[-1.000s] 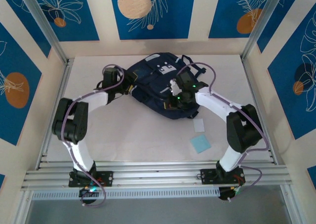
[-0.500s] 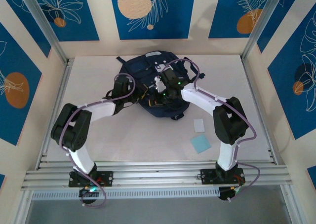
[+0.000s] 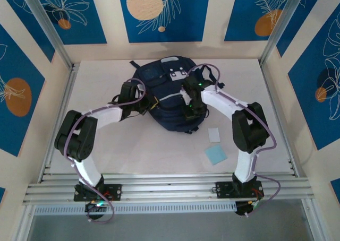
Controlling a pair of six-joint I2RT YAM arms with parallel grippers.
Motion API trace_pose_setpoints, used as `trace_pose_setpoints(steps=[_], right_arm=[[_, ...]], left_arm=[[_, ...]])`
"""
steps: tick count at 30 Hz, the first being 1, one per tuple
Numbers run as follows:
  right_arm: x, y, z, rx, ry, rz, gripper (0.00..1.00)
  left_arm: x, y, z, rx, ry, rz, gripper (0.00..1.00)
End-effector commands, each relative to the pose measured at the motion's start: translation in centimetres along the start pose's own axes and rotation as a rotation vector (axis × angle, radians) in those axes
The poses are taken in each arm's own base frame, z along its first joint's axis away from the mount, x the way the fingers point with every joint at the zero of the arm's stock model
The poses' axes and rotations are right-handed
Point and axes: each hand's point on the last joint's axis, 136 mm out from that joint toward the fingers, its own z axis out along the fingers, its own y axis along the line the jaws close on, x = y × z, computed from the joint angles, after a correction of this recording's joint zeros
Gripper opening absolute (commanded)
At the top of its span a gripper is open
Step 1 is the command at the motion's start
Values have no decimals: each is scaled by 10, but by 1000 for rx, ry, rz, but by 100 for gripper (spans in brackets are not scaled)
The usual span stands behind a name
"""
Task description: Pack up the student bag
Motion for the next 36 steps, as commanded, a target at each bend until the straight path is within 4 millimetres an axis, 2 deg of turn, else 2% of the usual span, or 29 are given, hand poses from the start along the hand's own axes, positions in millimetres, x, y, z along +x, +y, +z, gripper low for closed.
trace_pose_setpoints(steps=[1,4,6,7,9,11,16,21,22,25,28,31,36], right_arm=[[18,-84,-9,296,112,70,0],[-9,-123,-24,403,13,91,0],[-25,-139,-30,440,-45,71,0],[-35,-143,-33,445,-82,49,0],[-52,-138,-33,406,-144,-24,0],[-63,-115,-30,330,-192,-150,0],[-60,-39,-22,218,-252,-426,0],[-60,22,-19,46,-298,-483,0],[-62,33,-20,4,-307,-479,0],[-73,63,-21,-102,-353,-469,0],[-86,86,-24,-169,-403,-460,0],[-98,103,-28,-212,-441,-448,0],[-112,126,-40,-271,-476,-432,0]], left_arm=[[0,0,-24,-10,54,66,0],[0,7,-34,-42,84,97,0],[-5,13,-42,-77,96,131,0],[-9,15,-46,-97,99,149,0],[-18,19,-53,-122,99,170,0],[-32,21,-58,-130,85,170,0],[-67,15,-55,-135,36,177,0],[-100,-6,-43,-121,0,184,0],[-105,-9,-42,-122,-6,186,3],[-113,-12,-47,-156,-29,186,49],[-110,-9,-61,-204,-67,204,67],[-93,0,-78,-237,-81,202,77],[-49,13,-99,-225,-102,138,79]])
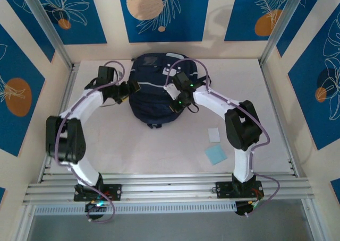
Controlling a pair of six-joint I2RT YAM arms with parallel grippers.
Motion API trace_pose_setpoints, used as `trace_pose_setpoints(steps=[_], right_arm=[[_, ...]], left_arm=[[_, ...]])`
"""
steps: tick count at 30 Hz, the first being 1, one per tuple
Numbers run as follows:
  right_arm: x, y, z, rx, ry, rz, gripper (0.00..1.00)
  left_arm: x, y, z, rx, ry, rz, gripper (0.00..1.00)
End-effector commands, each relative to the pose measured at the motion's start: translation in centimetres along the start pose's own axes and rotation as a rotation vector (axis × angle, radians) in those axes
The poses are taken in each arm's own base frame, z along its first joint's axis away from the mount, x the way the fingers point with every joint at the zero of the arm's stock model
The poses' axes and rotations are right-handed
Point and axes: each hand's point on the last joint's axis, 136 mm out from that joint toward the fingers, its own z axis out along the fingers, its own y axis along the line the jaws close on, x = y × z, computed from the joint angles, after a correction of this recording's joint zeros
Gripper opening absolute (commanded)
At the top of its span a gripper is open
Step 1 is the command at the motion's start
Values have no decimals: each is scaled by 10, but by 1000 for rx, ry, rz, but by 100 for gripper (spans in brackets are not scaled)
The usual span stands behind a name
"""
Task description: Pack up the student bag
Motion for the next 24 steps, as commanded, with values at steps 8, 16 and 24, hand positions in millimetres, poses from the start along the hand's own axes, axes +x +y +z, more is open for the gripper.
trace_pose_setpoints(steps=[8,16,24], right_arm=[[-76,46,-21,-167,-216,65,0],[-81,68,-30,-233,-232,90,0],[-75,73,-31,-232,-222,92,0]], left_arm=[[75,20,-15,70,-128,-278,83],[84,19,20,49,-164,-339,80],[99,46,66,-9,-156,-432,71]])
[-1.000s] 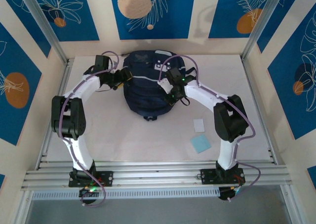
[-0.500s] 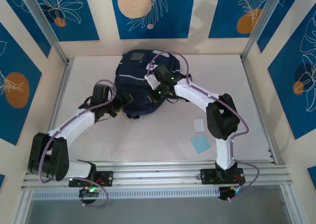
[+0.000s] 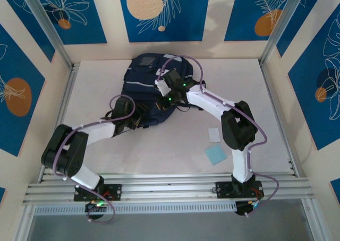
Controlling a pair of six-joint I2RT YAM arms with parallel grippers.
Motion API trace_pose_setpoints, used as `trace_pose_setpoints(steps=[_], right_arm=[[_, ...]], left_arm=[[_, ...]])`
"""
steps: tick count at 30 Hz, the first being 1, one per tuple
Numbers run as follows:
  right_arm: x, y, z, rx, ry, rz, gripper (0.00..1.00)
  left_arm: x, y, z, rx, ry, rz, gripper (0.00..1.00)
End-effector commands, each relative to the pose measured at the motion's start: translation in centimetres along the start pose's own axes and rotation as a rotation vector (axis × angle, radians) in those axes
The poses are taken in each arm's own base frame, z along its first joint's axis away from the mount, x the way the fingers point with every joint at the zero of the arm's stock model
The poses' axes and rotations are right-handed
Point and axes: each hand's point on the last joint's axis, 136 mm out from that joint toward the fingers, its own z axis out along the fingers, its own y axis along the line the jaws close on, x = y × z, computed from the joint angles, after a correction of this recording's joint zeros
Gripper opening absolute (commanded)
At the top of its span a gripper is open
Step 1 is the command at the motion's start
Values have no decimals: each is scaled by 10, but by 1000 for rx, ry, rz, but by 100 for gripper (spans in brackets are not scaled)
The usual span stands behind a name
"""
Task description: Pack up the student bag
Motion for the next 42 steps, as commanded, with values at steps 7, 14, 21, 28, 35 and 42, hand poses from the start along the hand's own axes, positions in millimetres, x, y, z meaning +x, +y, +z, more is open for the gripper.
trace_pose_setpoints(steps=[7,14,21,28,35,42], right_arm=[[-18,21,-21,-34,-89,-99,0],[34,-17,-16,112,102,-262,0],[62,-122,-29,398,219,-325,0],[24,-207,-57,519,146,-251,0],[-44,-247,-54,532,19,-253,0],[-59,-204,-41,415,31,-311,0]], left_arm=[[12,44,27,-97,5,-24,24],[4,59,17,-135,-13,-10,0],[-4,63,0,-187,-35,44,0],[-4,81,-12,-247,-48,53,0],[-1,88,-17,-263,-47,54,0],[-2,69,-26,-199,-48,68,5]])
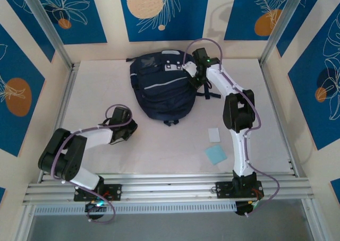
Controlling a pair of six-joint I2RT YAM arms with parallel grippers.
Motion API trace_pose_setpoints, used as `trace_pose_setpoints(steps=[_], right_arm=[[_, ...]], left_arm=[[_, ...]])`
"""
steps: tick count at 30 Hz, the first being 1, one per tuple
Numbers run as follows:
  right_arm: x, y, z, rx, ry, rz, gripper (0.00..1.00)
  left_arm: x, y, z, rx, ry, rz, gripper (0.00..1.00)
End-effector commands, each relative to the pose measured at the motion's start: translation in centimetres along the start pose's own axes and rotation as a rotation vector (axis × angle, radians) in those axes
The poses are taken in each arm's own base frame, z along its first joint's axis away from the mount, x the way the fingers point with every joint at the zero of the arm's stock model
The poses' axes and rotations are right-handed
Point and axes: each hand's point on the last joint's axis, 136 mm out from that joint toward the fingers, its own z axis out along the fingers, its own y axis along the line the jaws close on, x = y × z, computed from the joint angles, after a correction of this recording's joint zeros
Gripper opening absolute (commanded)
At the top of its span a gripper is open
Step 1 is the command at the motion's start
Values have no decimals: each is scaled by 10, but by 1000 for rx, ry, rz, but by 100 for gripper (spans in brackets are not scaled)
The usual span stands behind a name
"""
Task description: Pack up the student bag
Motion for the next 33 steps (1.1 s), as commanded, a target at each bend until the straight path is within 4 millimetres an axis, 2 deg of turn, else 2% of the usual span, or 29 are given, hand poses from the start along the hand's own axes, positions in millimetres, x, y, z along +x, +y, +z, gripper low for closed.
trace_pose_setpoints(steps=[1,4,7,10,13,15,17,18,22,25,29,32,33], right_arm=[[-48,19,-16,3,-148,-54,0],[-52,45,-21,-24,-155,-98,0],[-58,77,-30,-80,-178,-132,0],[-67,111,-40,-144,-217,-160,0],[-73,144,-46,-210,-237,-182,0],[-78,164,-51,-254,-253,-195,0],[-84,187,-57,-311,-276,-205,0],[-86,200,-60,-350,-287,-212,0],[-91,230,-55,-409,-300,-237,0],[-85,239,-45,-421,-263,-250,0],[-78,245,-42,-447,-243,-240,0],[-73,249,-45,-475,-248,-231,0],[-72,250,-47,-484,-249,-231,0]], left_arm=[[-4,-5,-11,15,-14,21,13],[-6,-26,-22,75,-4,23,37],[-9,-52,-42,132,-22,50,52],[-16,-72,-65,172,-68,81,60],[-20,-84,-84,204,-106,89,69],[-23,-86,-92,223,-125,63,76],[-26,-87,-93,241,-146,29,78],[-27,-86,-91,245,-157,6,82],[-33,-98,-77,281,-169,-41,83],[-40,-108,-63,289,-182,-60,83],[-47,-113,-44,276,-200,-70,80],[-53,-108,-30,252,-231,-80,68],[-56,-105,-27,241,-246,-84,58]])
